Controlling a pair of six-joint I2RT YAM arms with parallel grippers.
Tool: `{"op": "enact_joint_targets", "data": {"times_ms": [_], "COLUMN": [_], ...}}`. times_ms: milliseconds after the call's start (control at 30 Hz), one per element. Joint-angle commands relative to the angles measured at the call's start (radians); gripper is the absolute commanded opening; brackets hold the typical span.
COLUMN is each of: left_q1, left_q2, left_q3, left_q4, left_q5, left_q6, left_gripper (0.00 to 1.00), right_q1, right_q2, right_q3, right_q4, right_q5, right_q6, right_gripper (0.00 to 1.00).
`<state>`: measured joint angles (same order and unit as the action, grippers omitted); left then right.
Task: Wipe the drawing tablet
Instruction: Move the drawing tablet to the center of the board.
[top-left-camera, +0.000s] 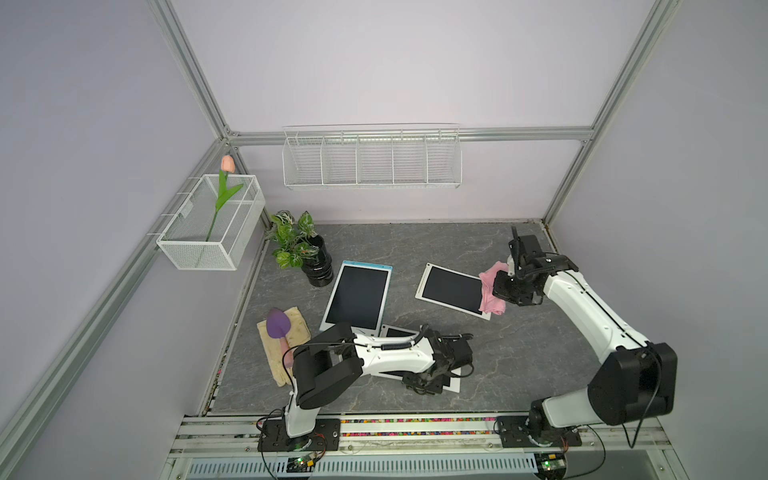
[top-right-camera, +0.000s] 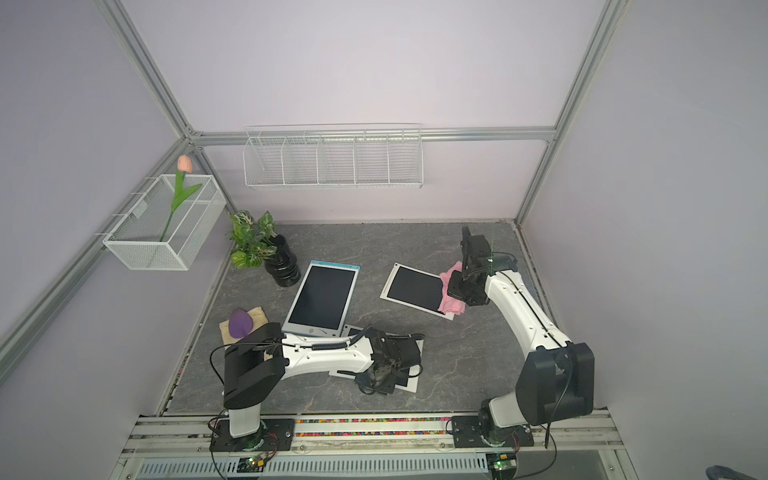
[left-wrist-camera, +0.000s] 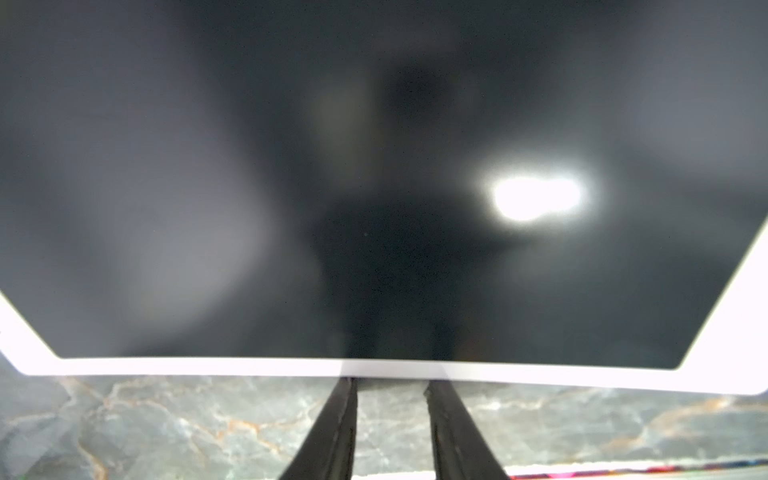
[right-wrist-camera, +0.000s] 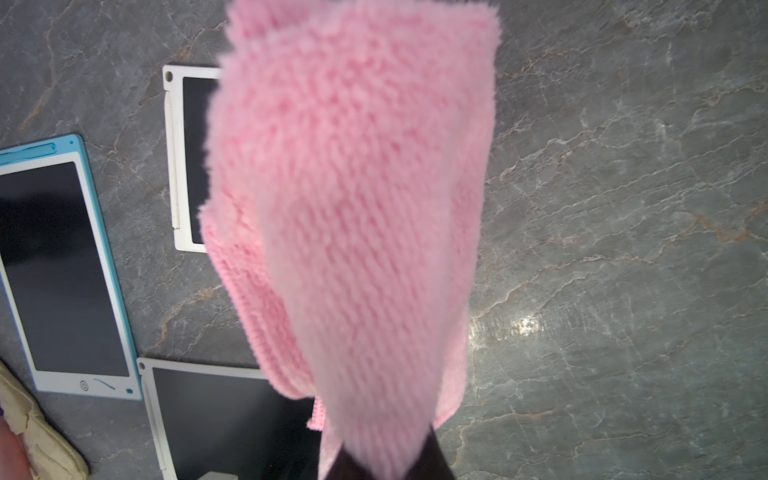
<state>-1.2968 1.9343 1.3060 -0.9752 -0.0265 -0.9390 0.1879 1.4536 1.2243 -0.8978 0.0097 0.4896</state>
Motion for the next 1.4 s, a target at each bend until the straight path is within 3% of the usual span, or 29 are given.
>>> {"op": "enact_joint_targets", "data": {"times_ms": [0, 300, 533, 700, 833, 1033, 1367], "left_q1": [0.044, 0.126, 0.165, 0.189, 0.206, 0.335, 0.619], "left_q2": [0.045, 0.14, 0.212, 0.17, 0.048, -0.099, -0.029], "left_q3": [0.034, 0.187, 0.296, 0.32, 0.28, 0.19, 0.143], "left_q4": [0.013, -0.026, -0.017, -0.011, 0.0, 0.047, 0.119], "left_q5": [-0.08, -0.107, -0.089, -0.082, -0.078, -0.042, 0.136], "left_q6": [0.049, 0.162, 0.181, 0.166, 0.143, 0.163, 0.334], "left_gripper": [0.33, 0.34, 0.37, 0.37, 0.38, 0.45, 0.42], "right_q1": [0.007, 0.007, 0.007, 0.007, 0.007, 0.007, 0.008], "right_q2": [-0.015, -0.005, -0.012, -0.032, -0.048, -0.054, -0.072], "right_q3": [-0.02, -0.013, -0.022, -0.038, -0.04, -0.049, -0.036], "right_q4": [0.01, 0.01, 0.011, 0.014, 0.011, 0.014, -0.006], "right_q5": [-0.004, -0.005, 0.003, 0.003, 0.002, -0.004, -0.017], "right_q6": [-0.005, -0.003, -0.003, 0.0, 0.0, 0.009, 0.012], "right_gripper": [0.07, 0.07, 0.07, 0.07, 0.07, 0.07, 0.07]}}
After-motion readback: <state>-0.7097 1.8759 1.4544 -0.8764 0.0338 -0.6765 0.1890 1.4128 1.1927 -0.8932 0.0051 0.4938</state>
